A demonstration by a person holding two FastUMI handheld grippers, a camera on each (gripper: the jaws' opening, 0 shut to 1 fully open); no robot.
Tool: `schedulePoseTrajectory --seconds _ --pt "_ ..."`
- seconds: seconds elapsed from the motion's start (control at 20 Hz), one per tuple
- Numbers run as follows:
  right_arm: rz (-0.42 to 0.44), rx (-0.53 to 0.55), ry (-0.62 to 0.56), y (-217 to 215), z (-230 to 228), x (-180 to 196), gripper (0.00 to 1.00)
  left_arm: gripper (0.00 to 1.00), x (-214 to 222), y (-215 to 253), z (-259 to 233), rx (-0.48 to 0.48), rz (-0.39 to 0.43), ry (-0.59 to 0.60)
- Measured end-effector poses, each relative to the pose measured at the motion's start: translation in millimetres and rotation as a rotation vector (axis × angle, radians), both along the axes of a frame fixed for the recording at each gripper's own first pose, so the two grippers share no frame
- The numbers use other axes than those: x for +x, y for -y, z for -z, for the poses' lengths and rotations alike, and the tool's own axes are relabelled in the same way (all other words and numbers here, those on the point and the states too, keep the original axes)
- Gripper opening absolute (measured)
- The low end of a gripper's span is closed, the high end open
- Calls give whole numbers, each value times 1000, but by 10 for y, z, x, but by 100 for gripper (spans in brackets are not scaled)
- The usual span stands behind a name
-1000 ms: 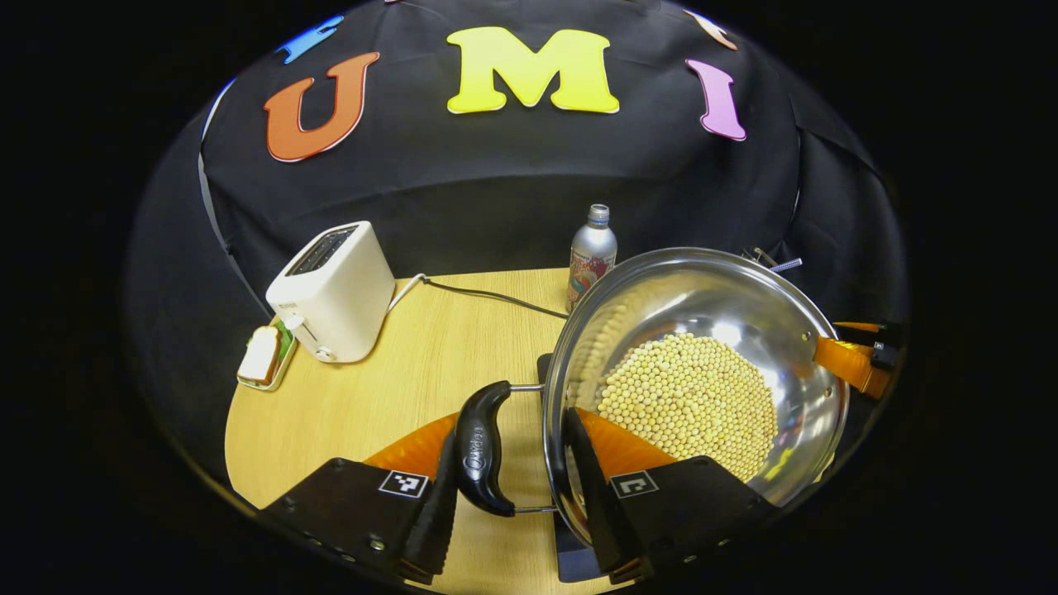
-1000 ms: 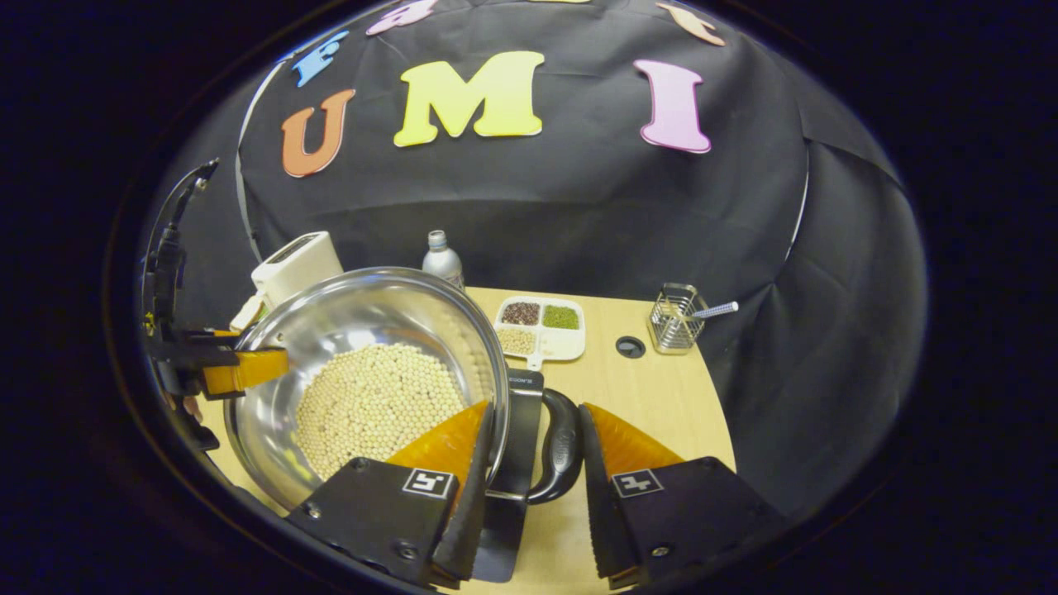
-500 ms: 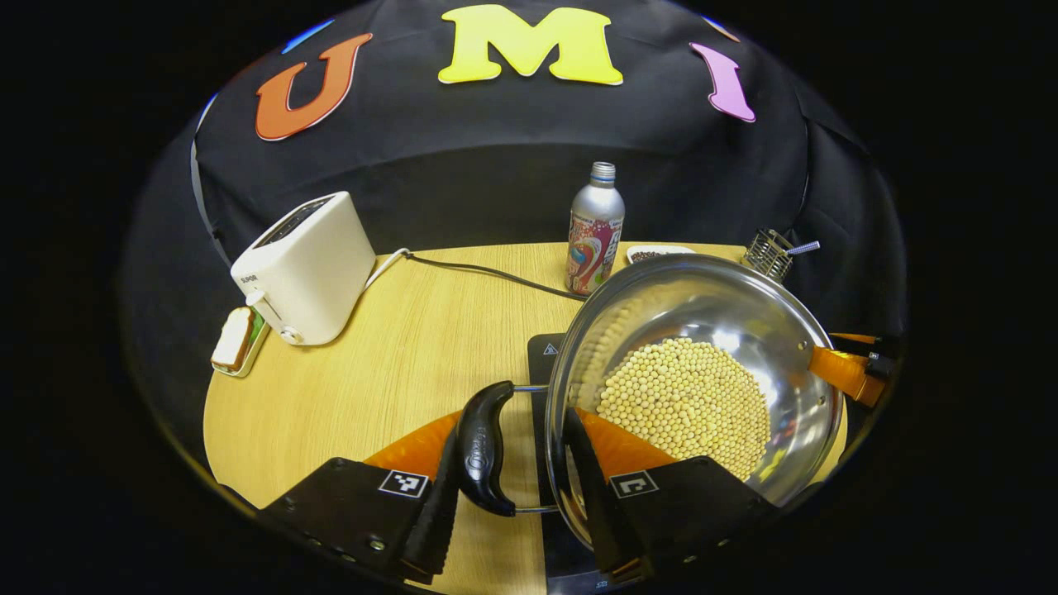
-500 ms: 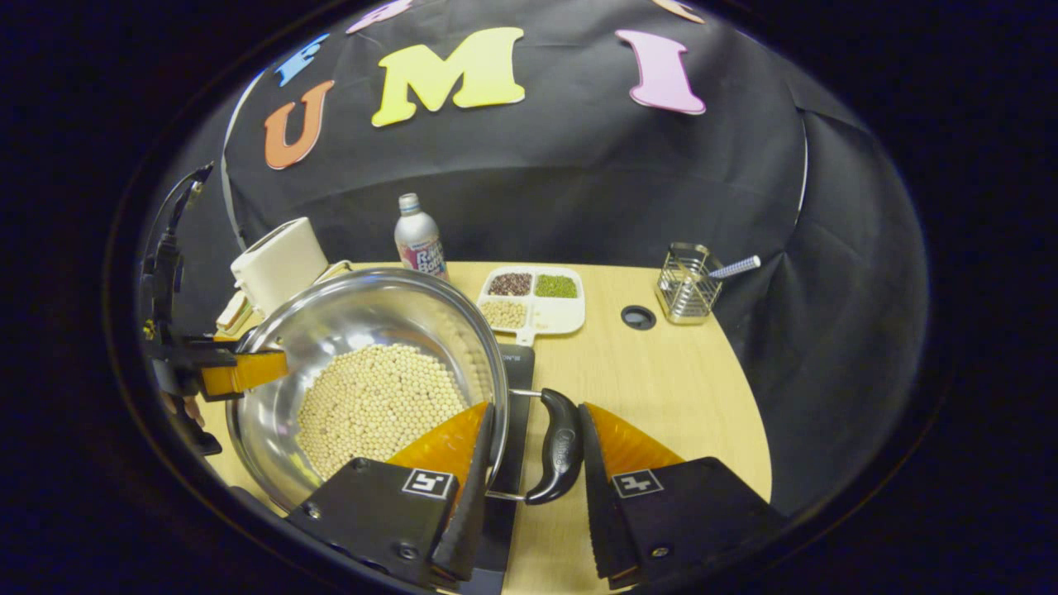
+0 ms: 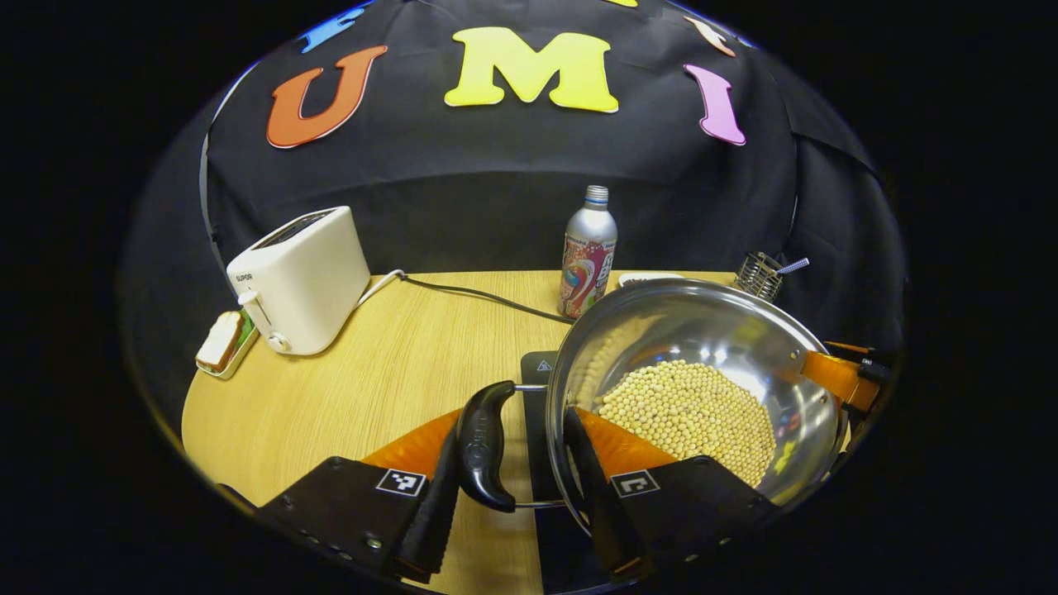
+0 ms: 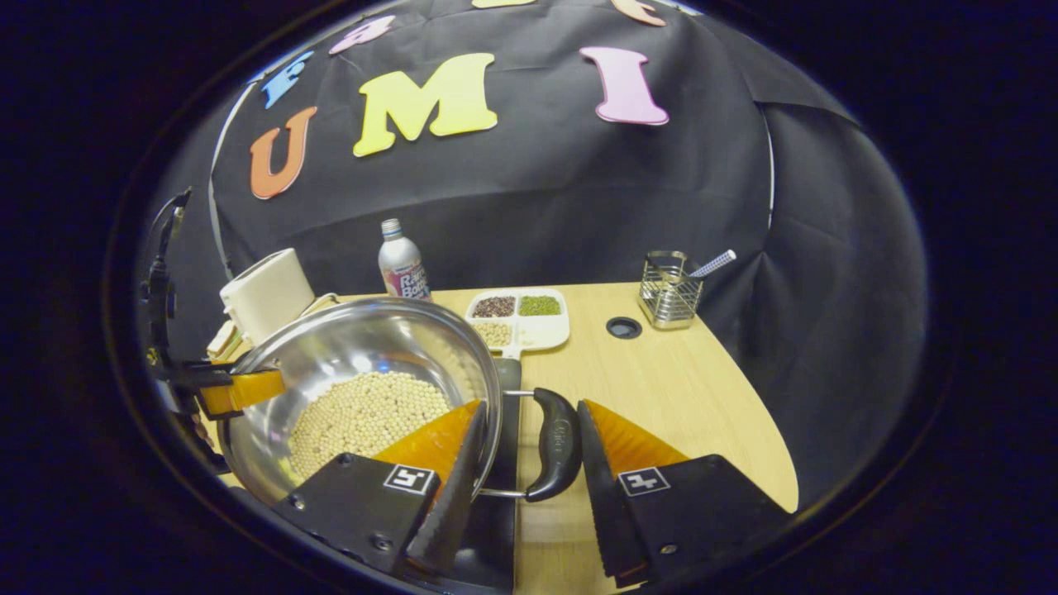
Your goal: First push the handle of the pot to place it horizontally, then grasp the pot with both hands and set it on the induction cooktop.
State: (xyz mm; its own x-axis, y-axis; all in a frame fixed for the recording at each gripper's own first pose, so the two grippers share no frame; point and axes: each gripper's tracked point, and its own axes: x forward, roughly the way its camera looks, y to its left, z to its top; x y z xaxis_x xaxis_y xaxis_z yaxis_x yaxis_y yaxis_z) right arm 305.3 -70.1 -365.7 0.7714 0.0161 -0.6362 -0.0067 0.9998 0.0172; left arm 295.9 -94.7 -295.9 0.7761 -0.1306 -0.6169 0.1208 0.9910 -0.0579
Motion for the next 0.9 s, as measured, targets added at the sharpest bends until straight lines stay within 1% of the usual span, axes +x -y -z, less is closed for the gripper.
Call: schedulePoseTrajectory --seconds 0.05,0.15,0.2,0.25,0.3,0.35,0.4,0.45,0.5,0.55,0.6,0.65,0.7,0.75,0.9 --pt "-3 -16 4 -4 7 5 68 67 -11 -16 5 3 2 5" --pt "13 -14 15 14 -2 4 75 69 -2 -59 -10 32 -6 22" --pt "32 -19 21 53 -14 -5 76 73 -4 -100 -21 49 -19 35" --pt "34 -23 38 65 -46 -30 79 77 -35 -143 -43 62 -33 44" --pt "37 -19 62 72 -92 -30 87 88 -42 -194 -107 74 -51 73" --pt "34 -20 80 51 -148 -71 87 100 -37 -198 -138 63 -58 96" --pt "29 -22 93 34 -208 -127 82 98 -96 -191 -203 44 -61 108" --pt "25 -28 108 24 -262 -176 82 100 -170 -222 -273 35 -70 119" --pt "18 -36 125 13 -327 -237 84 98 -231 -256 -336 30 -79 130" --pt "12 -42 141 -4 -386 -307 82 98 -292 -283 -412 23 -92 147" --pt "9 -47 151 -17 -433 -383 84 98 -364 -321 -499 19 -113 167" --pt "9 -50 160 -23 -464 -460 84 98 -462 -368 -595 12 -135 190" --pt "10 -46 168 -33 -501 -551 87 98 -556 -392 -691 2 -146 216" --pt "9 -36 175 -60 -538 -648 94 98 -656 -406 -770 -10 -155 240" --pt "11 -37 195 -45 -629 -891 94 98 -962 -474 -958 -24 -178 292"
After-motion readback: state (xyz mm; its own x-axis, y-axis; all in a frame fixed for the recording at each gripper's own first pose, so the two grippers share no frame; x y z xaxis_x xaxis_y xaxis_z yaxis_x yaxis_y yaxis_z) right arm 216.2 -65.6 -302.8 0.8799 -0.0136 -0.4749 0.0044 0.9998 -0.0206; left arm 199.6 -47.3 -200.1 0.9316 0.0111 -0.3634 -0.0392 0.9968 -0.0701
